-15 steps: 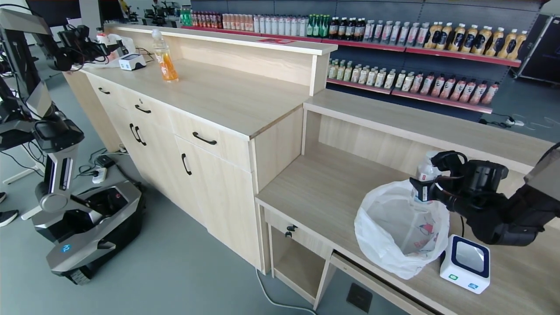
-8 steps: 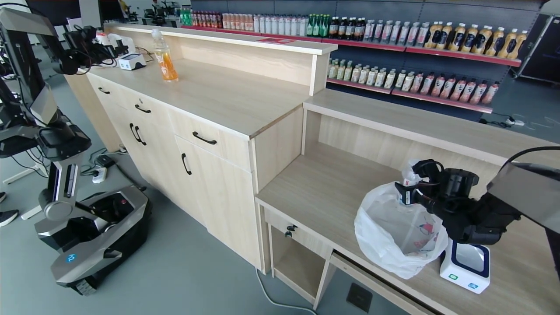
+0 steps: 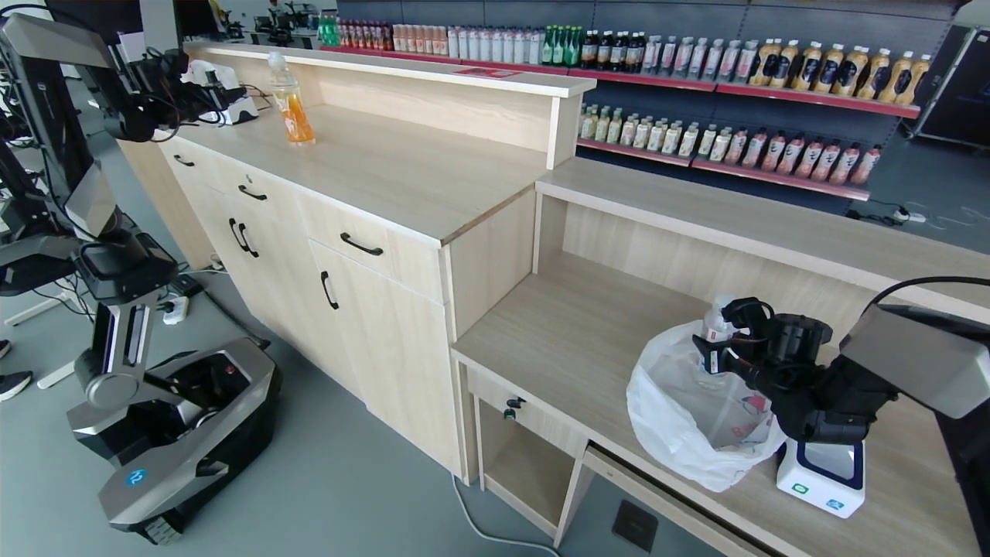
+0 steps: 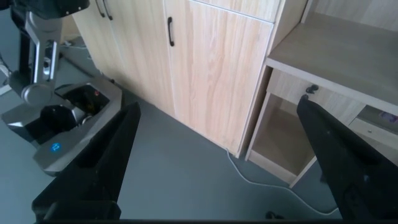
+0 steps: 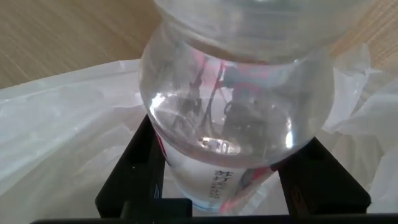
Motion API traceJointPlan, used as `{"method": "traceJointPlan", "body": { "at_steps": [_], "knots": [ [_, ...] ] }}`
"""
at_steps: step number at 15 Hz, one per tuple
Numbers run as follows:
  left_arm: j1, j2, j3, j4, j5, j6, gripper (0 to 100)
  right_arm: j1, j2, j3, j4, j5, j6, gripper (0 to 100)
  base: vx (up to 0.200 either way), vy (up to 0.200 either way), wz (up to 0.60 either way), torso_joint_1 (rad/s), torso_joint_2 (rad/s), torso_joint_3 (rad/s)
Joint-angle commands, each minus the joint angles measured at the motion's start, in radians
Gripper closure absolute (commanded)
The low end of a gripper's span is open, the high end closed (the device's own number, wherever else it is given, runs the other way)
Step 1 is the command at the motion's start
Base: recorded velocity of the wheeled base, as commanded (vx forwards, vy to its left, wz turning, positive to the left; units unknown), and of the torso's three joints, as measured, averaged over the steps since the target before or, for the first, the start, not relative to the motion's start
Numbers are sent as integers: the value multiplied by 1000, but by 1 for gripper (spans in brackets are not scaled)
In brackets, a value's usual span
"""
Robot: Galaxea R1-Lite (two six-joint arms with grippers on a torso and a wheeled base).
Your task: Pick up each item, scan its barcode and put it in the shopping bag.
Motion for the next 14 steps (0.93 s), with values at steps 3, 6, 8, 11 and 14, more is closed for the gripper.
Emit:
{"method": "traceJointPlan", "body": {
  "at_steps": [3,6,8,11,14],
  "knots": [
    [0,0,0,0,0,0,0,0,19,-12,-6,34,17,100,0,0,0,0,0,0],
    [0,0,0,0,0,0,0,-3,7,6,-8,34,17,0,0,0,0,0,0,0],
    [0,0,0,0,0,0,0,-3,-13,15,-8,34,17,0,0,0,0,0,0,0],
    [0,0,0,0,0,0,0,-12,-78,49,-4,36,19,0,0,0,0,0,0,0],
    [0,0,0,0,0,0,0,-20,-168,135,3,36,19,0,0,0,0,0,0,0]
  ]
}}
